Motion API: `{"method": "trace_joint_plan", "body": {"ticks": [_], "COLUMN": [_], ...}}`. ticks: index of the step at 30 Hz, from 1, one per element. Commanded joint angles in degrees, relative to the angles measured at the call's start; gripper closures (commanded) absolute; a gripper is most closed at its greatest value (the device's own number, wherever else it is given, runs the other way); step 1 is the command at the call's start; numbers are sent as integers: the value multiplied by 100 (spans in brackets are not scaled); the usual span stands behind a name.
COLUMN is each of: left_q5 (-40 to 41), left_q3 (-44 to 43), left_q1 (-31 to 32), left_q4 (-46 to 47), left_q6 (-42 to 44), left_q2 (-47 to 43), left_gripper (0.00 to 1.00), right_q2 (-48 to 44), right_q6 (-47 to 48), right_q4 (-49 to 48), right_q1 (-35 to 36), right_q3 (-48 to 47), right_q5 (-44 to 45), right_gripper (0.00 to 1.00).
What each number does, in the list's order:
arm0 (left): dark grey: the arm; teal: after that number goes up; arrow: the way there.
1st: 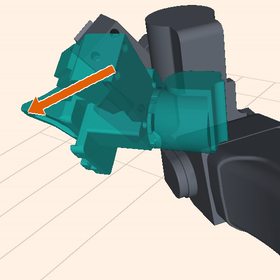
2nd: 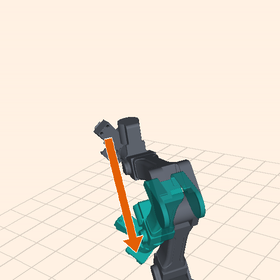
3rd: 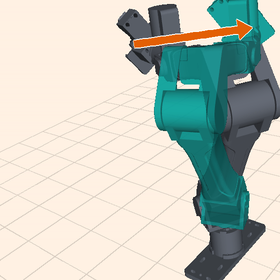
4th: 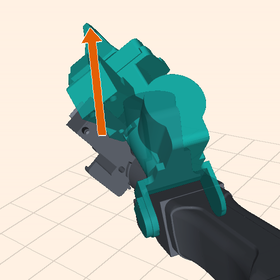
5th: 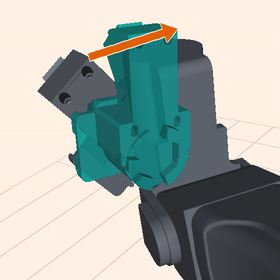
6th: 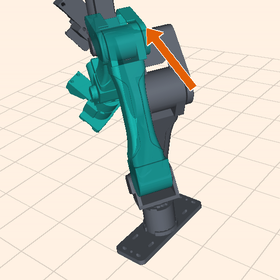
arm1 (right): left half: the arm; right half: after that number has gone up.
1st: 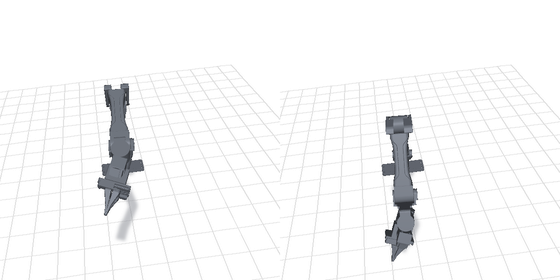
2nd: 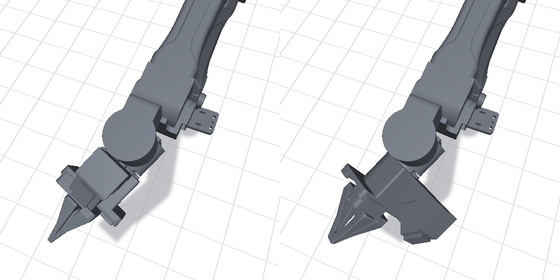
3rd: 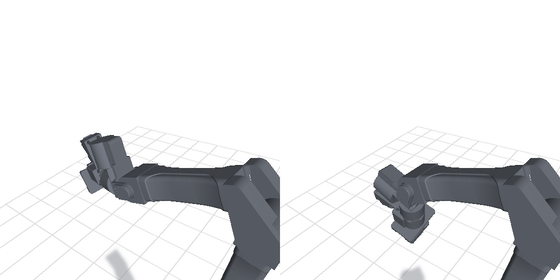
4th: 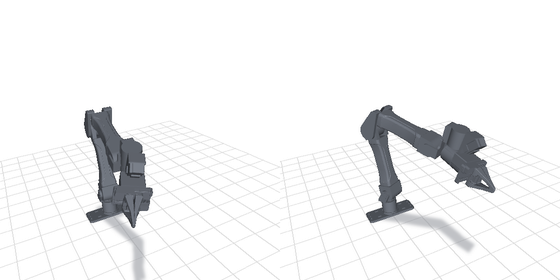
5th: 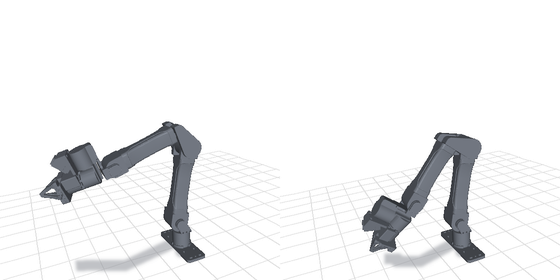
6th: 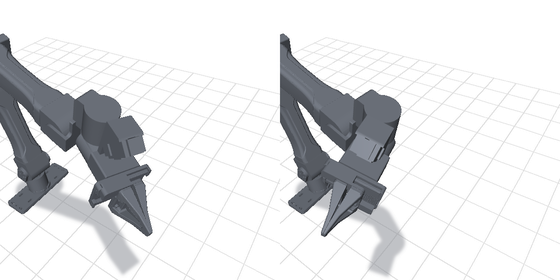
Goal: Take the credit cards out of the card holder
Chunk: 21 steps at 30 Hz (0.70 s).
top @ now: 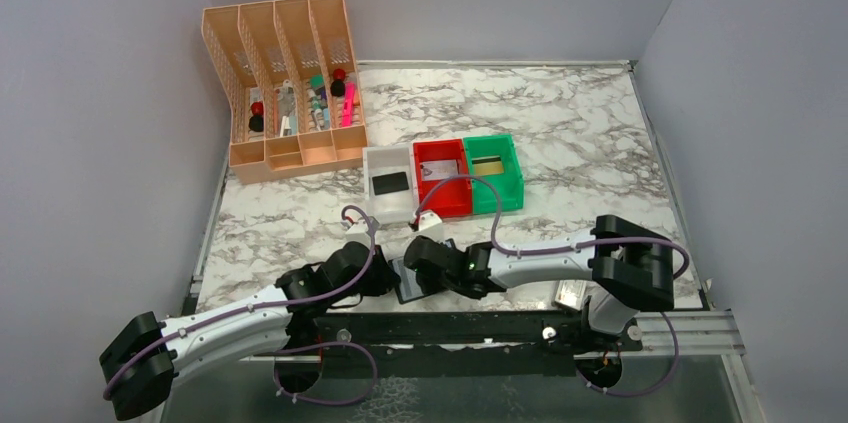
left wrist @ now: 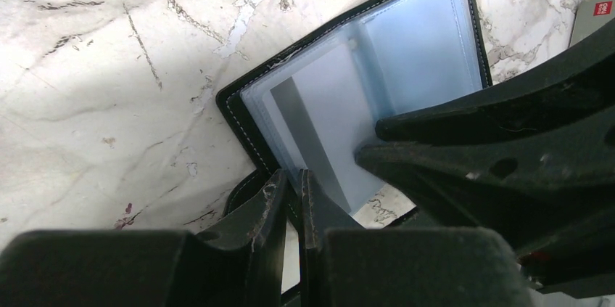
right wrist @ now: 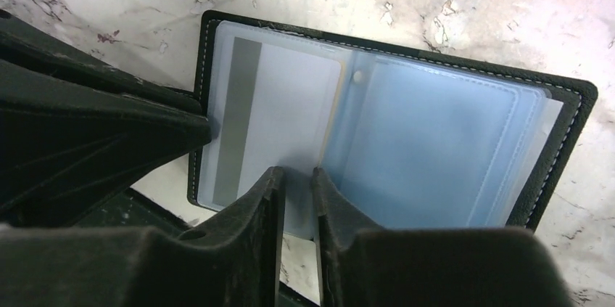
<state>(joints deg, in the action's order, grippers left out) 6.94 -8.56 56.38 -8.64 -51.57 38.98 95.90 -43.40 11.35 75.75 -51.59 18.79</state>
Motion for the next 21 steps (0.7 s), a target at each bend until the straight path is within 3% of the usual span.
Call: {"method": "trace_joint_plan", "body": {"ticks": [1, 9, 16, 21], "left_q5": [-78, -90, -70, -78], "left_q3": [-12, 20, 5, -10], "left_q1": [31, 31, 31, 31], "left_q4": [111, 112, 109, 101], "left_q6": [32, 22, 7, 7], "left_q2": [-64, -110, -107, -132], "left_gripper": [85, 85, 85, 81], "right_q2": [-173, -586, -1153, -1434], "right_q6": [-230, -421, -526, -652], "right_q4": [-463, -1442, -2279, -2381], "right_q1": [-159, -583, -1001, -1359], "right_q3": [433, 1159, 1712, 2057], "right_q5": [-597, -1466, -2236, -2274], "right_gripper": [80, 98, 99, 99]}}
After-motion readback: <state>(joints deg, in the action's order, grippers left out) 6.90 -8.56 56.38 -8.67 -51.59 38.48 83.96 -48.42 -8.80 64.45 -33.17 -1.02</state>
